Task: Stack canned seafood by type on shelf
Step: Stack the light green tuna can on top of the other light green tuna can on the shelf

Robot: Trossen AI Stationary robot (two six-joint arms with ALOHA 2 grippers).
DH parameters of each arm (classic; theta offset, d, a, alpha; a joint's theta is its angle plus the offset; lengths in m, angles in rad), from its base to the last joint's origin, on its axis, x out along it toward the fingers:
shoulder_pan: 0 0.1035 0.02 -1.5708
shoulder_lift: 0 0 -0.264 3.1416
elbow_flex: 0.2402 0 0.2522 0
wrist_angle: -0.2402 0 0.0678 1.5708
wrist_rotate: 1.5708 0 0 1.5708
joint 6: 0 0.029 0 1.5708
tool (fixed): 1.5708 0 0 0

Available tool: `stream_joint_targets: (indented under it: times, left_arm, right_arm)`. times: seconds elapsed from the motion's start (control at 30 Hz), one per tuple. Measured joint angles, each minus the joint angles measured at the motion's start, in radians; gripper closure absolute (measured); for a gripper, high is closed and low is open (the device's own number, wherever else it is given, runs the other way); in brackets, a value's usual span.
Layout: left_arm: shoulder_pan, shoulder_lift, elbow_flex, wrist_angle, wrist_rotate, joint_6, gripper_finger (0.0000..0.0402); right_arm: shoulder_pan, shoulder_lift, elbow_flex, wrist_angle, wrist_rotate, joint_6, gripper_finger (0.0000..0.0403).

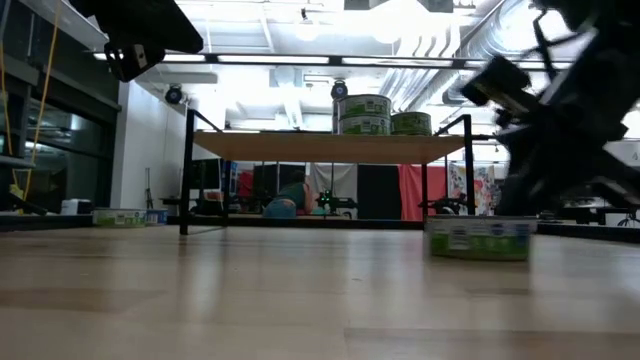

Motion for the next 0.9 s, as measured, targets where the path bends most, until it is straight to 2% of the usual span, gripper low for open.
stream_joint_targets:
  times: [0.3, 0.47, 0.57, 0.67, 0.77, 0.9]
  left_arm:
    - [-0.001, 0.0, 0.0, 0.0, 0.0, 0.007, 0.0401]
    - [0.0, 0.0, 0.0, 0.001, 0.0, 0.014, 0.0401]
    - [0.0, 0.0, 0.0, 0.001, 0.0, 0.054, 0.0401]
    - [0.004, 0.031, 0.0, 0.007, -0.001, 0.172, 0.0401]
    - [0.004, 0.099, 0.0, 0.021, -0.001, 0.273, 0.0401]
    - [-0.023, 0.218, -0.001, 0.063, 0.012, 0.287, 0.0401]
  right_arm:
    - [-0.069, 0.375, 0.464, -0.011, -0.032, -0.394, 0.0403]
    - [-0.105, 0.522, 0.726, -0.03, -0.065, -0.722, 0.0403]
    - [-0.117, 0.524, 0.847, -0.089, -0.084, -0.892, 0.0403]
    - [-0.116, 0.502, 0.946, -0.257, -0.052, -1.019, 0.0403]
    - [-0.105, 0.48, 1.02, -0.397, -0.017, -1.127, 0.0403]
    - [-0.087, 0.472, 1.061, -0.515, -0.023, -1.29, 0.0403]
